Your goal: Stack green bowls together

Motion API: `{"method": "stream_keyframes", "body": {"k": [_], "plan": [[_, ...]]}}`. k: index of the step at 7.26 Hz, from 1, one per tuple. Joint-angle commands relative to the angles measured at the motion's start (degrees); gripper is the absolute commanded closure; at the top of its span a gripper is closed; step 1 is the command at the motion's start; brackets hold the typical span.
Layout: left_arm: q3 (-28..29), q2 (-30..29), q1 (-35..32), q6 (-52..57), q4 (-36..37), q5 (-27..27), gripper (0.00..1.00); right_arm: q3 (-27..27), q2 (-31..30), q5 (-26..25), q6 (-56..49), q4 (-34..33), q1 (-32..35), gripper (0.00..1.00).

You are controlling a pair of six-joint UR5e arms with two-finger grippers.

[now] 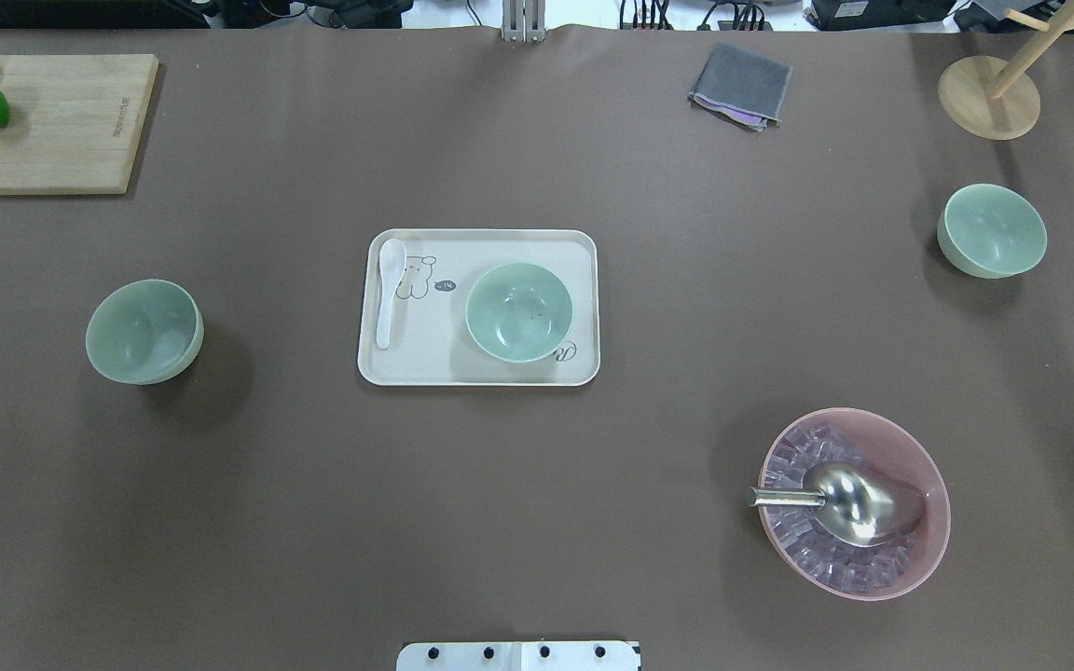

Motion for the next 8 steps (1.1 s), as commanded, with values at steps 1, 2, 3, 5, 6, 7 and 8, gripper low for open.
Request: {"method": "stream_keyframes", "body": {"k": [1,2,3,5,6,7,8], "plan": [[-0.03,-0.07,0.06,-0.07,0.0,-0.07,0.01,0.15,0.0,0.0,0.03,0.0,-0.07,0.0],[-0.03,-0.07,0.06,-0.07,0.0,-0.07,0.01,0.15,0.0,-0.09,0.03,0.09,0.02,0.0],[-0.12,-0.16,0.06,-0.5,0.0,-0.07,0.01,0.15,0.0,-0.09,0.21,0.09,-0.07,0.0],[0.32,-0.07,0.06,-0.07,-1.83,-0.07,0.01,0.06,0.0,-0.09,0.3,0.0,-0.07,0.0],[1.28,-0.07,0.06,-0.33,-1.85,0.02,0.01,0.06,0.0,0.0,0.3,0.0,-0.07,0.0],[1.29,-0.16,0.06,-0.59,-1.85,-0.07,0.01,0.15,0.09,0.0,0.3,0.0,-0.07,0.0],[1.29,-0.16,0.06,-0.42,-1.85,0.02,0.01,0.06,0.17,0.0,0.3,0.0,-0.07,0.0]]}}
